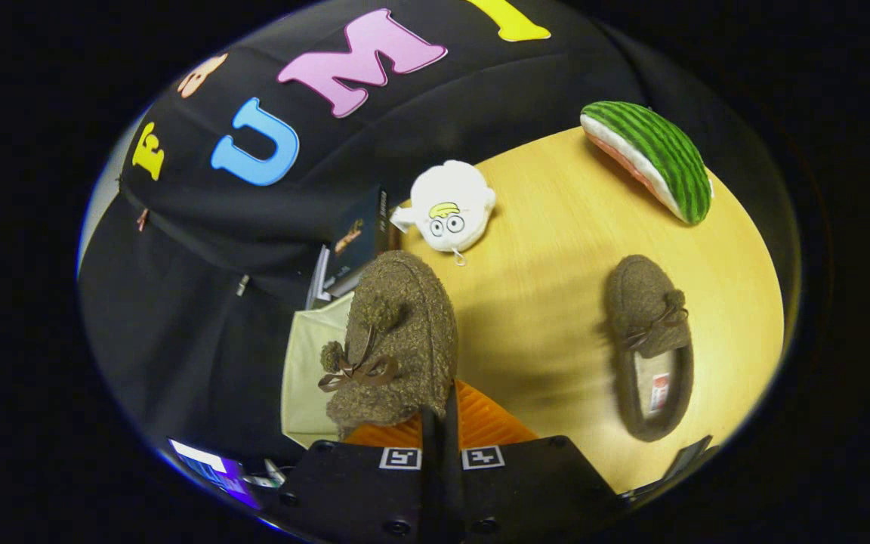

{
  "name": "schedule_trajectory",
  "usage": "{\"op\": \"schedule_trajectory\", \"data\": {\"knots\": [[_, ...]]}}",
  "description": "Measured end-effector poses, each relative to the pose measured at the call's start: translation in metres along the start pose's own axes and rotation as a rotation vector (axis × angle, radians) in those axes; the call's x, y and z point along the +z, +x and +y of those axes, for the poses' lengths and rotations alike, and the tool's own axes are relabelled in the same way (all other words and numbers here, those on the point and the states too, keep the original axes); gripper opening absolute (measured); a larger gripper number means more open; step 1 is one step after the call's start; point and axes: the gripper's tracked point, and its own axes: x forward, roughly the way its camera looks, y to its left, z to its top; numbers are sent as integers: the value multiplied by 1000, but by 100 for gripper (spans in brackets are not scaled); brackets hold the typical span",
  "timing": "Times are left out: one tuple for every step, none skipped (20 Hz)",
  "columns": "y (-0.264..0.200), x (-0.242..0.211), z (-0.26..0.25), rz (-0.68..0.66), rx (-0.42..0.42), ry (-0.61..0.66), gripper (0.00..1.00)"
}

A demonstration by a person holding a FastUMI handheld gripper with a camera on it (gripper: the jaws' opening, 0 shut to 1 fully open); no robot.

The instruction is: Open the storage box then place both shoes into the box .Put the left shoe in first, then the right shoe, with the right side of both shoes facing outward in a uniform manner.

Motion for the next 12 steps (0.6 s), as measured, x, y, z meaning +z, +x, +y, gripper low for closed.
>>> {"op": "schedule_trajectory", "data": {"knots": [[-2, 4, 18, -20, 21, 9, 5], [-2, 5, 35, -32, 32, 3, 5], [1, 7, 51, -41, 35, -15, 5], [3, 8, 62, -50, 37, -29, 5], [8, 10, 77, -60, 39, -44, 5], [14, 9, 88, -73, 42, -52, 5], [20, 8, 101, -79, 46, -55, 5], [26, 4, 113, -79, 49, -55, 5], [33, -1, 124, -76, 50, -52, 5], [39, -7, 133, -71, 46, -51, 5], [47, -14, 141, -64, 41, -53, 5], [52, -19, 149, -63, 36, -54, 5]]}}
